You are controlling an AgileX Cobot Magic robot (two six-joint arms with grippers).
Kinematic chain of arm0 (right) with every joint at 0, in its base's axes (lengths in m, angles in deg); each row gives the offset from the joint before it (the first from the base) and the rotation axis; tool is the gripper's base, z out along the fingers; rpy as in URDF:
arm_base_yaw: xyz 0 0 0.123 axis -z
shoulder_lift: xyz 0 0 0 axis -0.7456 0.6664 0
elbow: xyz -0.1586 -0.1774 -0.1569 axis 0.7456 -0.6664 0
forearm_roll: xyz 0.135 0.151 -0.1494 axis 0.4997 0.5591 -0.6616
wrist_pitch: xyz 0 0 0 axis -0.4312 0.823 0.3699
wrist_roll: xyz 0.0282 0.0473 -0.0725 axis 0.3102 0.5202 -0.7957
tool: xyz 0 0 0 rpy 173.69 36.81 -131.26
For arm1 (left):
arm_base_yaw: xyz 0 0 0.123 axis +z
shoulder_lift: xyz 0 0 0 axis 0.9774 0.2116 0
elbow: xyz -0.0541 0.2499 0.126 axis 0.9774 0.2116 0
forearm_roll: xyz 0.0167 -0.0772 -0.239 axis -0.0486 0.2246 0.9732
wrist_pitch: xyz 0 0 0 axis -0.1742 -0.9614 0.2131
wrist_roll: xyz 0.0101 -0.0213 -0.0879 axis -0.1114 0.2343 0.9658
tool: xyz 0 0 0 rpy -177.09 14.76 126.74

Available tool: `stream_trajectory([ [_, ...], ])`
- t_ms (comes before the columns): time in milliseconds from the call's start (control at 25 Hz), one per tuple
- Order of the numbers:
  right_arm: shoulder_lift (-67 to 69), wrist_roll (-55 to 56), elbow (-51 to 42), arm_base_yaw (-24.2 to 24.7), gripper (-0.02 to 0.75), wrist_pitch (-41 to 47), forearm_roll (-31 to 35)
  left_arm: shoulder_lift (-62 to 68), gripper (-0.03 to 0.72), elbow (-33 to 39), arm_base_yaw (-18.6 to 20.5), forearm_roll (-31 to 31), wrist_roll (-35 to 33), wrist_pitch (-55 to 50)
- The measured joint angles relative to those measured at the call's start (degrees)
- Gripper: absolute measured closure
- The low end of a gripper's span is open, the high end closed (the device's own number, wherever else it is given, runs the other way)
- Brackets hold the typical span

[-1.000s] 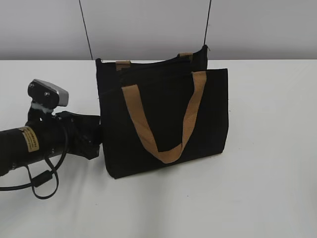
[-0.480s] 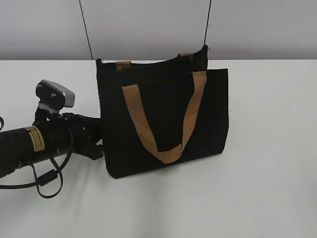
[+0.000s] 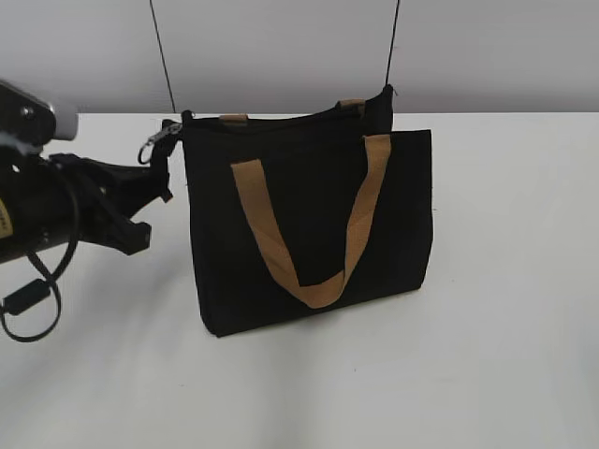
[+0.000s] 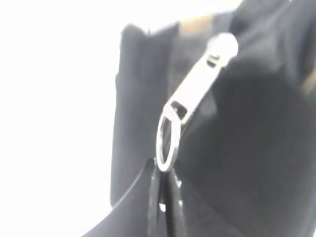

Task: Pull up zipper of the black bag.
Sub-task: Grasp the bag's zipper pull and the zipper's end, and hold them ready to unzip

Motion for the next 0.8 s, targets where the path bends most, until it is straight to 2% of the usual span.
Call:
stream_trajectory([
  [280,0.0,0.0,0.0,0.0,0.368,0.0,0.0,-10.7,0.694,0.0,0.0,0.6,-1.7,-4.1],
  [800,0.0,-0.1,0.0,0.0,0.368,0.0,1.4,-11.9,0.694,0.0,0.0,0.6,-1.7,-1.8],
])
